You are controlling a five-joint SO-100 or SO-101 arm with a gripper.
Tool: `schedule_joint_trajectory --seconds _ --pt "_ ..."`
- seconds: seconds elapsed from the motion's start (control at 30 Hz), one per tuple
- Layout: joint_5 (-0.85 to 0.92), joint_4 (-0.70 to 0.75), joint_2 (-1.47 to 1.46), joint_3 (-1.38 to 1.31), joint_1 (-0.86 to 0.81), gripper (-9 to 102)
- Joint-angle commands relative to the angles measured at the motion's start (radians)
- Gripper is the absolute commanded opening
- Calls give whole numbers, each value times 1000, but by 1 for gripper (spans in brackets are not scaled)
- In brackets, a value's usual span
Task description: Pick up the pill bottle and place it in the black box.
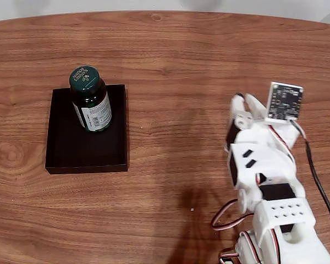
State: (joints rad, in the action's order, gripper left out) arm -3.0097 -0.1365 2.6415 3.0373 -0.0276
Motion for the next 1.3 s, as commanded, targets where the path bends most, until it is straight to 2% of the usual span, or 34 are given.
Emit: schedule_joint_trajectory --seconds 0.0,0.23,0.33,0.97,1.27 --pt "8 187 138 -12 -54 0" --pt "-40 657 380 -9 -81 0" --pt "-60 801 433 -9 -100 0" --pt "-58 1365 678 -8 3 0" --pt "43 1442 698 -8 29 1"
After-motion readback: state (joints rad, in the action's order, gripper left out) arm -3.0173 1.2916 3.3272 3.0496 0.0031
